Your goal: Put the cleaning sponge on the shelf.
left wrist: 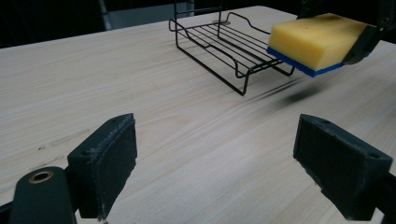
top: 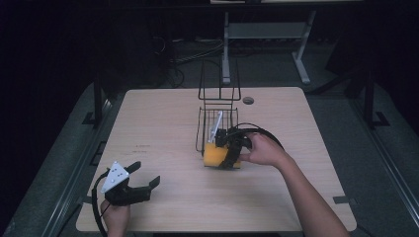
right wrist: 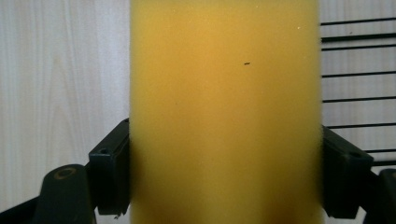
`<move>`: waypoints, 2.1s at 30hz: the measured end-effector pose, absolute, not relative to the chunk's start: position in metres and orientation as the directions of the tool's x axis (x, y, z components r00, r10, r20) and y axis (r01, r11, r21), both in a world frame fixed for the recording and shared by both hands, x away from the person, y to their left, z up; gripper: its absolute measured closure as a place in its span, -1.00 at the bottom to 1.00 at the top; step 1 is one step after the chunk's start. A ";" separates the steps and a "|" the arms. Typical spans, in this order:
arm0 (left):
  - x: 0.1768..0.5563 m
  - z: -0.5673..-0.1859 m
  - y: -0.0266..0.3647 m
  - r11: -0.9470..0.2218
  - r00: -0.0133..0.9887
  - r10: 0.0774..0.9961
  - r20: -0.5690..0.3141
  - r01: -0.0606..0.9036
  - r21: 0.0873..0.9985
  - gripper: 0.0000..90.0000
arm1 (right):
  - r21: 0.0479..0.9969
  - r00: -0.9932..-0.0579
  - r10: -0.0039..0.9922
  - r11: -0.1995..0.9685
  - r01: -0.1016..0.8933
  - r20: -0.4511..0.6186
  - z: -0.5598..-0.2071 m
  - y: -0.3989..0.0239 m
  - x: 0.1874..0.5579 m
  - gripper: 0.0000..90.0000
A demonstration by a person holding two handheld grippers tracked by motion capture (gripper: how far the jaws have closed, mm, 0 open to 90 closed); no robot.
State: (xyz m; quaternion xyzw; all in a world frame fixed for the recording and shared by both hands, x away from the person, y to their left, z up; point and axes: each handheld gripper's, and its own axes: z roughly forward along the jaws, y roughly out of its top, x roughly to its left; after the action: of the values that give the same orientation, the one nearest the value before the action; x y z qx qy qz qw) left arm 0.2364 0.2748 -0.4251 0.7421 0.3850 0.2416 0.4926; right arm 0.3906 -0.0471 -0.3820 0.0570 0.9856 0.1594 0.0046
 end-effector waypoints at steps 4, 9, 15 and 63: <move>0.236 -0.425 0.275 -0.220 0.588 0.809 -0.019 0.332 0.917 -0.72 | 0.333 -0.993 0.116 0.935 0.118 0.024 -0.382 -0.046 0.395 -0.53; 0.237 -0.425 0.276 -0.213 0.585 0.811 -0.025 0.335 0.918 -0.72 | 0.327 -0.991 0.129 0.935 0.134 0.037 -0.387 -0.048 0.402 -0.53; 0.237 -0.425 0.275 -0.218 0.587 0.810 -0.022 0.335 0.917 -0.72 | 0.323 -0.992 0.126 0.938 0.128 0.026 -0.385 -0.045 0.410 -0.53; 0.236 -0.425 0.277 -0.207 0.584 0.811 -0.030 0.334 0.920 -0.72 | 0.339 -0.984 0.173 0.924 0.175 0.036 -0.399 -0.037 0.476 -0.54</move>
State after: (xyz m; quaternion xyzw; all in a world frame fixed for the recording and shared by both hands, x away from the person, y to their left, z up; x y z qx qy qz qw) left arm 0.2361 0.2773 -0.4245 0.7387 0.3874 0.2403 0.4964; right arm 0.4763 -0.0371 -0.3993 0.0887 0.9809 0.1729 -0.0026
